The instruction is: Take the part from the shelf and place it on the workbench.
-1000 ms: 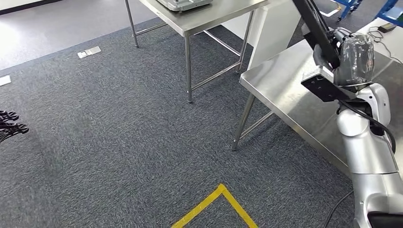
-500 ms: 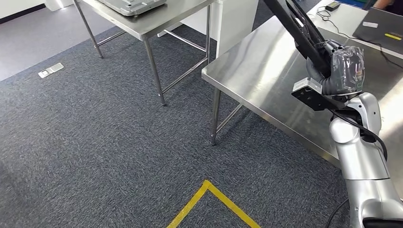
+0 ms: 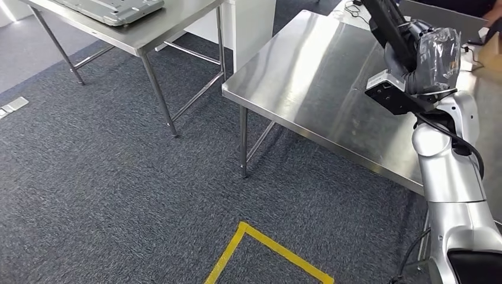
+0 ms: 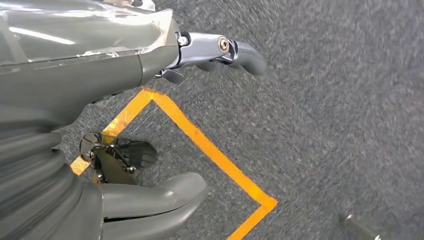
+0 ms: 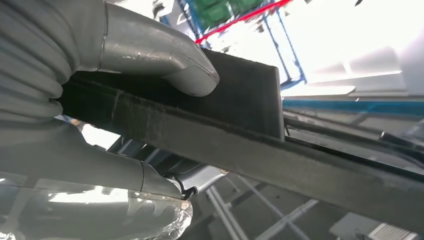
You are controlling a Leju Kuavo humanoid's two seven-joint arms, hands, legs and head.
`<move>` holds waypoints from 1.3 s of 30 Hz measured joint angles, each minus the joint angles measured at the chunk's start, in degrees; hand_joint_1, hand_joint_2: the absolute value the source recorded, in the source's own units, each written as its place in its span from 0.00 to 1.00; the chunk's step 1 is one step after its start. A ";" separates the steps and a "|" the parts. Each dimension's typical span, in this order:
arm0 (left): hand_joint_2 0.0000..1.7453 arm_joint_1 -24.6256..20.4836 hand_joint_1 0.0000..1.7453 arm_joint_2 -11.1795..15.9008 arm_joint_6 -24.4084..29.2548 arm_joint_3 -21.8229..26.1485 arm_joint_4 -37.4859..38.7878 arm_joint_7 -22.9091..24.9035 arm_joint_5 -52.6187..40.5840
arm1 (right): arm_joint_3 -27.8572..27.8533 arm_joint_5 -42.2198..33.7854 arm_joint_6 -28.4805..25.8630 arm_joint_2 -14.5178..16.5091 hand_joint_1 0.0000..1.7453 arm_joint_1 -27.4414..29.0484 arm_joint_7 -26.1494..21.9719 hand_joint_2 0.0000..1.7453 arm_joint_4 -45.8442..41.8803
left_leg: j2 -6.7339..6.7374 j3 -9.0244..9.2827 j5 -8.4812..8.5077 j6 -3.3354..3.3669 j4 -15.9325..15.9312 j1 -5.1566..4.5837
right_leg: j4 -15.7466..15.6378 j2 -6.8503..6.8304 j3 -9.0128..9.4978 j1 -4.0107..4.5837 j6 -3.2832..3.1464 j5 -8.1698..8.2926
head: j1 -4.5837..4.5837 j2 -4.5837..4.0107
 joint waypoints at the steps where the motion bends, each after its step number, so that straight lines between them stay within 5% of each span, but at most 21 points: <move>1: 1.00 0.00 0.00 0.00 -0.19 -0.01 0.00 -0.03 -0.10 | 0.10 -0.14 0.00 -0.13 1.00 -0.08 0.02 1.00 0.12 | 0.80 -0.06 0.01 0.08 0.01 -0.02 | 3.86 -0.59 -1.80 -0.01 -0.05 -1.42 | 0.15 0.00; 3: 1.00 -0.08 0.00 -0.08 -0.62 -0.03 0.00 -0.07 -0.43 | 0.17 -0.63 0.01 -0.70 1.00 0.06 0.26 1.00 0.25 | 2.34 -0.13 -0.07 0.04 0.02 -0.02 | 8.10 -1.00 -3.62 -0.16 0.45 -2.53 | 0.19 0.00; 4: 1.00 -0.17 0.00 -0.14 -0.79 -0.04 0.00 -0.06 -0.62 | 0.16 -0.96 0.05 -1.12 1.00 0.09 0.43 1.00 0.27 | 3.05 -0.13 -0.12 -0.03 0.03 0.02 | 7.05 -1.33 -2.92 -0.33 0.94 -1.94 | 0.20 0.00; 7: 1.00 -0.62 0.00 -0.22 -1.29 -0.07 -0.02 0.09 -1.10 | 0.01 -2.02 0.59 -2.69 1.00 -0.40 0.91 1.00 0.19 | 4.92 0.08 -0.50 -0.68 0.17 -0.09 | -4.23 -4.65 3.49 -0.38 2.06 1.56 | 0.30 0.00; 9: 1.00 -0.92 0.00 -0.20 -1.59 -0.09 -0.04 0.20 -1.25 | -0.17 -2.76 1.01 -3.79 1.00 -0.68 1.01 1.00 0.04 | 6.04 0.38 -0.86 -1.28 0.29 -0.56 | -7.82 -5.81 5.45 0.12 1.42 2.49 | 0.30 0.00; 11: 1.00 -1.21 0.00 -0.21 -1.80 -0.11 -0.05 0.29 -1.44 | -0.43 -3.42 1.22 -4.93 1.00 -0.52 0.99 1.00 -0.07 | 7.26 0.67 -1.21 -1.78 0.29 -0.67 | -7.76 -4.35 5.34 0.11 0.47 2.64 | 0.19 0.00; 12: 1.00 -1.37 0.00 -0.20 -1.90 -0.13 -0.05 0.32 -1.55 | -0.56 -3.63 1.25 -5.43 1.00 -0.37 0.97 1.00 -0.14 | 7.13 0.69 -1.61 -2.07 0.57 -0.49 | -7.74 -3.69 5.36 -0.16 0.12 2.66 | 0.15 0.00; 14: 1.00 -1.56 0.00 -0.14 -2.04 -0.15 -0.06 0.38 -1.78 | -0.71 -3.94 1.25 -6.14 1.00 -0.29 0.87 1.00 -0.36 | 4.78 -0.56 -3.98 -2.52 3.92 -0.09 | -7.81 -2.44 5.45 -0.70 -0.88 2.77 | 0.01 0.00; 16: 1.00 -1.55 0.00 -0.06 -2.24 -0.15 -0.05 0.40 -1.88 | -0.64 -4.11 1.25 -6.31 1.00 -0.11 0.75 1.00 -0.50 | 1.79 -3.89 -7.76 -2.63 11.17 0.05 | -7.81 -1.20 5.41 -0.65 -1.63 2.83 | -0.14 0.00; 18: 1.00 -1.52 0.00 -0.05 -2.40 -0.14 -0.04 0.44 -1.90 | -0.53 -4.20 1.23 -6.28 1.00 0.31 0.70 1.00 -0.52 | 0.90 -6.76 -9.24 -2.58 16.33 0.04 | -7.78 0.28 5.37 -0.43 -1.81 2.86 | -0.22 0.00; 20: 1.00 -1.52 0.00 -0.04 -2.49 -0.14 -0.04 0.46 -1.90 | -0.51 -4.21 1.15 -6.30 1.00 0.51 0.64 1.00 -0.52 | 0.44 -5.83 -6.36 -2.22 13.54 0.05 | -7.71 1.83 5.41 -0.33 -1.79 2.87 | -0.29 0.00; 23: 1.00 -1.53 0.00 0.10 -2.55 -0.13 -0.03 0.45 -1.90 | -0.34 -3.07 0.30 -6.31 1.00 0.09 0.44 1.00 -0.42 | -2.11 -1.12 -1.31 -1.45 3.06 0.10 | -7.54 3.65 5.31 -0.14 -1.50 3.00 | -0.47 0.00; 26: 1.00 -1.64 0.00 0.11 -2.54 -0.11 -0.04 0.39 -1.84 | 0.26 -0.56 -1.65 -6.45 1.00 -0.80 0.15 1.00 -0.02 | -2.08 -0.25 -0.83 -0.85 0.90 -0.44 | -7.81 4.89 4.86 0.00 -0.39 3.42 | -0.49 0.00; 29: 1.00 -1.83 0.00 0.03 -2.51 -0.09 -0.04 0.32 -1.69 | 1.14 1.45 -3.17 -6.79 1.00 -1.68 -0.25 1.00 0.62 | -1.01 0.25 0.18 0.32 -0.32 -0.39 | -5.29 1.79 3.22 0.15 0.14 1.99 | -0.26 0.00; 31: 1.00 -1.79 0.00 0.08 -2.51 -0.08 -0.04 0.28 -1.52 | 1.94 2.22 -3.89 -6.61 1.00 -2.43 -0.38 1.00 1.32 | -0.42 0.24 0.40 0.60 -0.56 -0.38 | 1.83 -0.69 -0.07 0.11 -0.12 -1.20 | 0.02 0.00; 33: 1.00 -1.71 0.00 0.03 -2.54 -0.07 -0.03 0.28 -1.31 | 2.82 2.95 -4.26 -6.26 1.00 -2.86 -0.38 1.00 2.22 | 0.21 0.17 0.39 0.58 -0.53 -0.36 | 8.22 -1.12 -2.82 -0.07 0.27 -3.28 | 0.06 0.00; 34: 1.00 -1.69 0.00 0.01 -2.58 -0.07 -0.02 0.29 -1.24 | 3.22 3.34 -4.31 -6.08 1.00 -3.06 -0.35 1.00 2.68 | 0.46 0.15 0.37 0.55 -0.50 -0.33 | 8.49 -1.20 -2.75 -0.21 0.73 -3.14 | 0.07 0.00; 37: 1.00 -1.70 0.00 0.00 -2.85 -0.07 -0.02 0.41 -1.16 | 4.21 4.13 -4.45 -5.54 1.00 -4.28 -0.22 1.00 3.89 | 0.97 0.19 0.16 0.06 -0.37 -0.32 | -2.06 -1.94 3.11 -0.73 2.25 0.52 | 0.09 0.00; 39: 1.00 -1.73 0.00 0.07 -3.04 -0.07 -0.02 0.48 -1.13 | 4.77 4.35 -4.62 -5.17 1.00 -5.22 -0.16 1.00 4.61 | 1.09 0.07 -0.05 -0.40 -0.17 -0.62 | -7.57 -2.20 6.15 -0.73 1.99 2.11 | 0.05 0.00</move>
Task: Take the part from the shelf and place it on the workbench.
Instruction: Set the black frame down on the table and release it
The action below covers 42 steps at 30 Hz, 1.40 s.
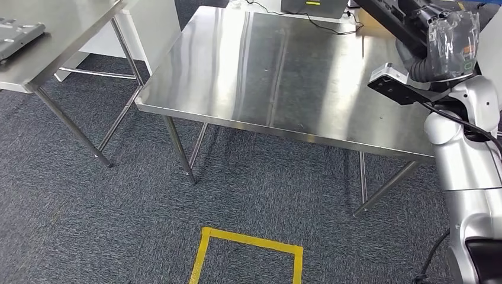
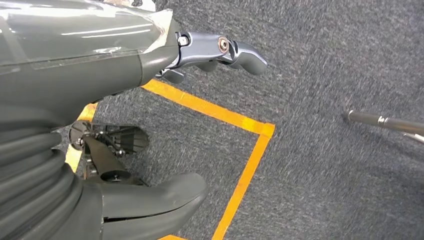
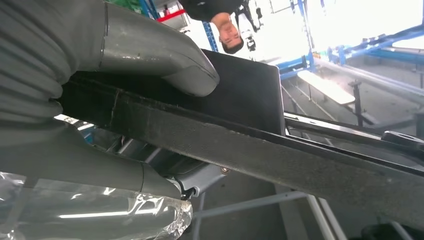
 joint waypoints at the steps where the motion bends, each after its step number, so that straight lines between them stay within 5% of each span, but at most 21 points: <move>1: 1.00 0.00 0.00 0.05 -0.05 0.00 0.00 0.03 0.01 | 0.27 0.10 -0.07 0.21 1.00 -0.31 0.05 1.00 0.39 | 0.01 -0.10 -0.01 0.10 0.09 -0.15 | -0.71 0.05 0.41 0.07 -0.38 0.16 | -0.08 0.00; 5: 1.00 0.01 0.00 0.22 -0.11 0.00 0.00 0.05 0.04 | 1.47 0.43 -0.12 1.14 1.00 -1.61 0.05 1.00 2.00 | 0.03 -0.06 0.24 0.62 -0.16 0.02 | -0.81 0.35 0.32 0.29 -0.85 0.34 | -0.29 0.00; 11: 1.00 0.02 0.00 0.33 -0.88 0.00 0.00 -0.33 0.04 | 3.49 0.77 -0.08 2.98 1.00 -4.23 -0.27 1.00 4.55 | 0.03 0.06 0.54 -0.66 -0.64 0.41 | -0.74 0.35 0.20 0.76 -2.05 0.32 | -0.31 0.00; 16: 1.00 0.05 0.00 0.45 -1.81 -0.02 0.00 -0.47 -0.44 | 4.85 1.25 -0.11 4.42 1.00 -5.71 -0.26 1.00 6.24 | 0.02 -0.05 0.66 -1.29 -0.66 0.44 | -0.72 0.35 0.07 1.05 -2.27 0.44 | -0.30 0.00; 30: 1.00 0.12 0.00 0.66 -1.25 -0.04 0.00 0.00 -1.28 | 6.28 1.71 -0.16 6.35 1.00 -6.47 -0.19 1.00 8.39 | -0.01 -0.18 0.66 -1.26 -0.54 -0.25 | -0.74 0.31 0.10 1.07 -2.22 0.47 | -0.27 0.00; 34: 1.00 0.11 0.00 0.90 -1.21 -0.02 -0.01 0.18 -1.25 | 6.70 2.60 -0.35 7.33 1.00 -7.05 -0.20 1.00 9.08 | 0.21 0.20 0.95 -0.09 -1.27 -0.11 | -1.39 0.30 0.26 0.17 -1.49 0.82 | -0.33 0.00; 36: 1.00 0.08 0.00 0.81 -1.22 -0.02 -0.01 0.25 -1.24 | 6.94 3.06 -0.73 7.82 1.00 -7.65 -0.24 1.00 9.58 | 0.51 1.02 1.73 0.36 -2.68 0.48 | 1.40 0.31 -1.19 0.50 -1.68 -0.57 | -0.15 0.00; 39: 1.00 0.06 0.00 0.69 -1.33 -0.02 0.00 0.45 -1.19 | 7.22 3.52 -1.28 8.28 1.00 -7.99 -0.25 1.00 10.42 | 0.66 1.24 1.93 0.41 -3.10 0.88 | 12.20 0.34 -6.60 0.22 -1.90 -4.51 | 0.02 0.00; 41: 1.00 0.07 0.00 0.57 -1.50 -0.02 0.00 0.57 -1.18 | 7.33 3.73 -1.39 8.52 1.00 -7.68 -0.21 1.00 10.98 | 0.64 1.24 1.74 -0.07 -2.94 1.29 | 13.98 0.30 -7.71 -0.29 -0.96 -4.44 | 0.03 0.00; 42: 1.00 0.07 0.00 0.52 -1.56 -0.02 0.00 0.61 -1.18 | 7.37 3.75 -1.40 8.62 1.00 -7.59 -0.20 1.00 11.20 | 0.63 1.23 1.52 -0.53 -2.66 1.64 | 11.35 0.23 -6.49 -0.66 -0.12 -3.13 | 0.03 0.00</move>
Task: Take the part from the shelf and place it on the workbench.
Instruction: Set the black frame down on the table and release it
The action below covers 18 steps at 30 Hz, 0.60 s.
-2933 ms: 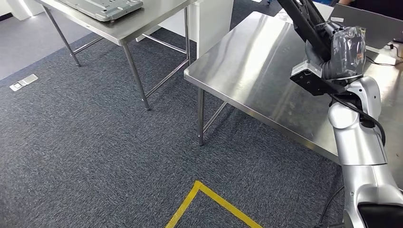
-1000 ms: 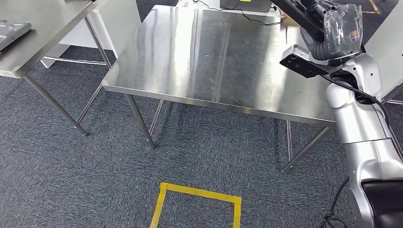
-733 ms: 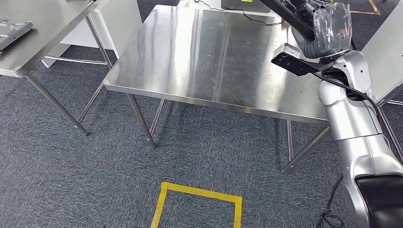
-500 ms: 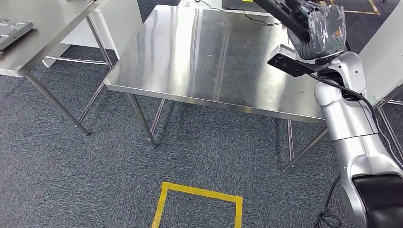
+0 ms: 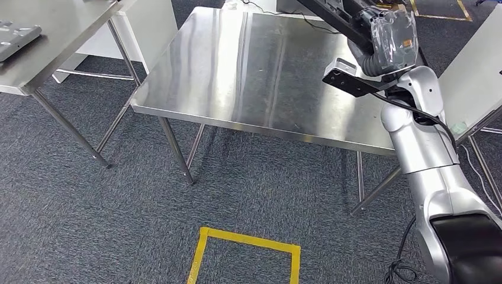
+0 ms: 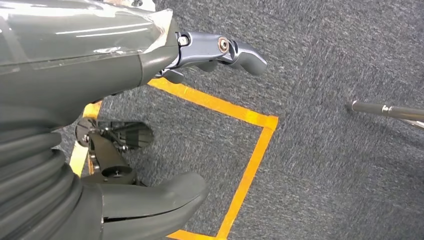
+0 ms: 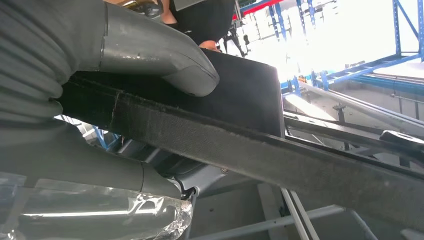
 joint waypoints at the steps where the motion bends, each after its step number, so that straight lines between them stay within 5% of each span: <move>1: 1.00 0.00 0.00 -0.01 -0.03 0.00 0.00 0.02 0.00 | 0.03 0.02 -0.02 0.10 1.00 0.02 0.01 1.00 0.19 | -0.02 -0.08 -0.38 -0.68 0.53 0.30 | -4.18 -0.23 1.97 -0.49 0.99 1.59 | 0.04 0.00; 2: 1.00 -0.01 0.00 0.15 -0.04 0.00 0.00 0.04 0.02 | 0.06 0.01 -0.08 0.19 1.00 -0.02 0.00 1.00 0.38 | -0.06 -0.28 -0.82 -1.41 1.12 0.41 | -7.56 -0.30 3.83 -0.67 1.68 2.75 | 0.10 0.00; 4: 1.00 -0.02 0.00 0.36 -0.15 0.00 0.01 0.08 0.05 | 0.15 0.02 -0.29 0.32 1.00 0.10 -0.01 1.00 0.74 | -0.13 -0.67 -1.50 -2.48 2.15 0.36 | -10.94 -0.06 5.62 -0.81 1.36 3.54 | 0.02 0.00; 8: 1.00 0.02 0.00 0.36 -0.46 0.00 0.02 0.12 0.05 | 0.20 0.08 -0.55 0.44 1.00 0.56 -0.09 1.00 1.09 | -0.05 -0.89 -2.15 -3.19 2.54 0.79 | -10.74 0.62 5.68 -0.27 -1.52 3.20 | -0.49 0.00; 10: 1.00 0.02 0.00 0.34 -0.55 -0.01 0.02 0.13 0.01 | 0.17 0.06 -0.63 0.45 1.00 0.43 -0.16 1.00 1.09 | -0.21 -3.42 -4.99 -3.20 7.73 0.81 | -11.00 0.71 6.02 -0.13 -2.45 3.20 | -0.57 0.00; 12: 1.00 0.09 0.00 0.35 -0.55 -0.01 0.04 0.13 -0.02 | 0.18 -0.01 -0.68 0.46 1.00 0.49 -0.22 1.00 1.12 | -0.38 -7.85 -8.26 -2.92 16.05 0.51 | -11.08 0.80 6.12 0.34 -2.98 3.11 | -0.59 0.00; 14: 1.00 0.24 0.00 0.36 -0.55 0.00 0.06 0.12 -0.02 | 0.20 -0.13 -0.67 0.52 1.00 0.70 -0.34 1.00 1.14 | -0.44 -10.34 -8.18 -2.15 19.43 0.14 | -11.08 1.00 6.20 0.98 -3.35 2.98 | -0.58 0.00; 18: 1.00 0.33 0.00 0.55 -0.57 -0.01 0.07 0.03 -0.03 | 0.16 -0.36 -0.66 0.53 1.00 0.72 -0.52 1.00 1.14 | -0.99 -5.16 -1.06 0.88 6.69 -1.31 | -11.09 1.38 6.47 1.97 -3.63 2.80 | -0.49 0.00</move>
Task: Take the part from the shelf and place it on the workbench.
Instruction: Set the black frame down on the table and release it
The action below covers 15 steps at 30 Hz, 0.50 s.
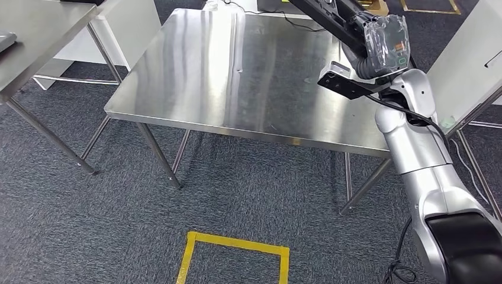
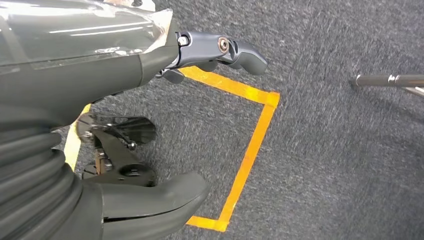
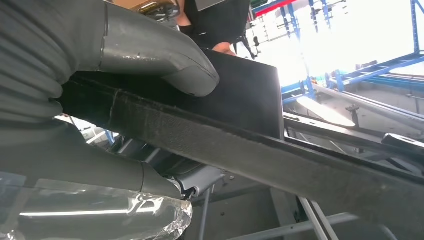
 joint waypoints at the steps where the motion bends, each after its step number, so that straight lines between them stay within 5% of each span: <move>1: 1.00 0.01 0.00 0.06 -0.04 -0.01 0.00 -0.05 -0.03 | -0.02 -0.09 0.01 -0.07 1.00 0.05 0.00 1.00 -0.01 | 0.00 0.96 0.52 0.35 -2.06 -0.30 | -0.01 0.03 -0.05 0.12 0.04 -0.05 | 0.02 0.00; 6: 1.00 0.08 0.00 -0.14 -0.39 -0.09 0.00 -0.10 -0.64 | -0.65 -0.80 0.10 -1.60 1.00 1.43 0.11 1.00 -1.66 | 0.34 2.62 1.13 0.41 -4.48 -0.32 | 1.72 -0.39 -1.19 0.32 0.53 -1.18 | 0.09 0.00; 9: 1.00 0.08 0.00 -0.26 -0.41 -0.22 0.00 -0.06 -0.80 | -1.23 -1.29 0.43 -2.83 1.00 2.02 0.27 1.00 -2.28 | 0.43 3.14 1.42 0.54 -5.06 -0.19 | 12.03 -0.65 -6.41 0.12 0.34 -5.24 | 0.28 0.00; 11: 1.00 0.10 0.00 -0.42 -0.42 -0.33 0.00 -0.04 -0.83 | -1.49 -1.52 0.70 -3.46 1.00 2.69 0.30 1.00 -2.48 | 0.45 3.18 1.31 0.47 -5.04 -0.14 | 16.83 -0.68 -9.27 -0.10 0.95 -6.26 | 0.33 0.00; 12: 1.00 0.10 0.00 -0.46 -0.42 -0.37 0.00 -0.03 -0.83 | -1.55 -1.58 0.76 -3.68 1.00 2.95 0.30 1.00 -2.56 | 0.45 3.23 1.21 0.36 -4.99 -0.07 | 15.88 -0.74 -9.04 -0.29 1.55 -5.42 | 0.36 0.00; 15: 1.00 0.09 0.00 -0.53 -0.43 -0.51 0.00 -0.03 -0.96 | -1.76 -1.74 0.91 -4.22 1.00 3.10 0.29 1.00 -2.94 | 0.38 3.33 0.56 -0.49 -4.38 -0.06 | 4.17 -1.55 -3.41 -1.02 3.33 -0.54 | 0.44 0.00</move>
